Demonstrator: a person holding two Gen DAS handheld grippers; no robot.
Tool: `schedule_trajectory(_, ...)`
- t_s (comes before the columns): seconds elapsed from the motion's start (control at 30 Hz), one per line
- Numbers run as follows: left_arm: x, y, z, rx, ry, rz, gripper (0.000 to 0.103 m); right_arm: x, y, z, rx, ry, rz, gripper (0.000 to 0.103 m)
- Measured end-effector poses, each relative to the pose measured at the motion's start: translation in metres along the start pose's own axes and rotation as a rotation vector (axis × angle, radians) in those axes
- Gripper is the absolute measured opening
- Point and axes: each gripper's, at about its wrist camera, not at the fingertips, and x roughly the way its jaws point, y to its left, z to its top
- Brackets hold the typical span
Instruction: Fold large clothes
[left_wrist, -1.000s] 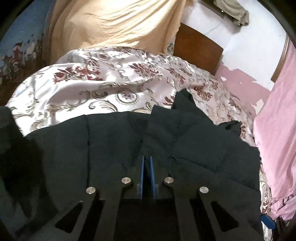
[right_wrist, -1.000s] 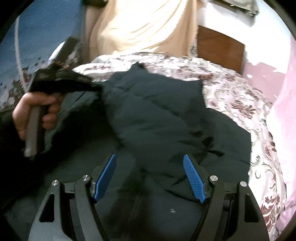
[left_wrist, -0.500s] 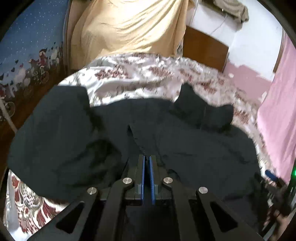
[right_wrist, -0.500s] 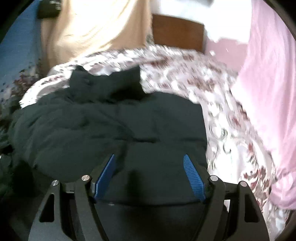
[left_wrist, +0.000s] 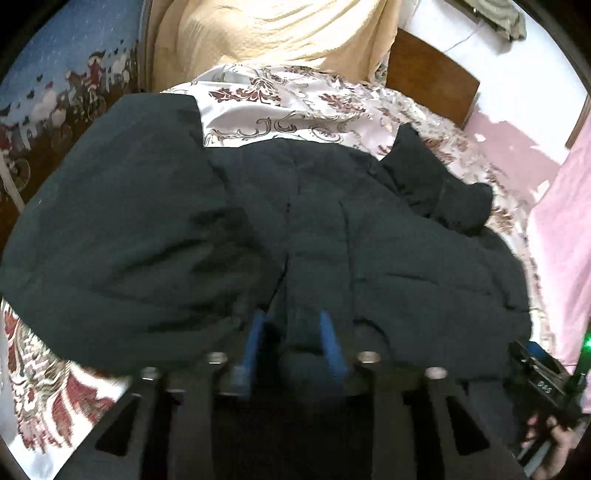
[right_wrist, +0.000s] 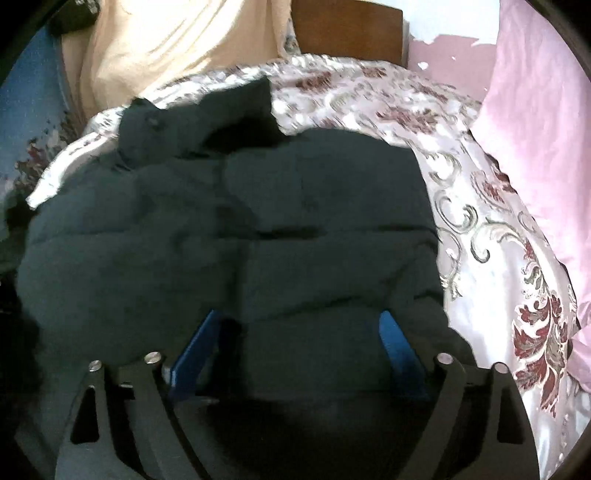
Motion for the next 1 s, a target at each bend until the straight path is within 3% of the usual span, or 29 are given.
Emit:
schedule_trajectory(0.07,-0.02,0.011,-0.005,-0.038,-0.024,-0.046,0.077,-0.016,0.023,0.002,-0.039,-0.03,0.011,0.093)
schedule_trajectory(0.17,-0.053,0.039,-0.012,-0.097,-0.062,-0.084,0.088,-0.033,0.065,0.003,-0.119,-0.068,0.051,0.095)
schedule_trajectory(0.27,-0.077,0.077,-0.015,-0.171,-0.065,-0.091,0.092,-0.043,0.117,0.006,-0.215,-0.111,0.127,0.095)
schedule_trajectory(0.43,-0.098,0.171,-0.014,-0.371,-0.101,-0.02,0.093,-0.042,0.218,0.008,-0.342,-0.116,0.231,0.095)
schedule_trajectory(0.53,-0.098,0.226,-0.015,-0.516,-0.12,-0.006,0.093,-0.032,0.26,0.011,-0.365,-0.12,0.231,0.095)
schedule_trajectory(0.73,-0.066,0.294,-0.021,-0.761,-0.132,-0.06,0.093,0.003,0.294,0.001,-0.402,-0.091,0.104,0.095)
schedule_trajectory(0.87,-0.034,0.315,-0.021,-0.868,-0.114,-0.141,0.093,0.003,0.298,-0.007,-0.41,-0.113,0.1,0.097)
schedule_trajectory(1.0,-0.017,0.321,-0.018,-0.949,-0.129,-0.171,0.091,0.004,0.297,-0.008,-0.416,-0.105,0.1,0.098)
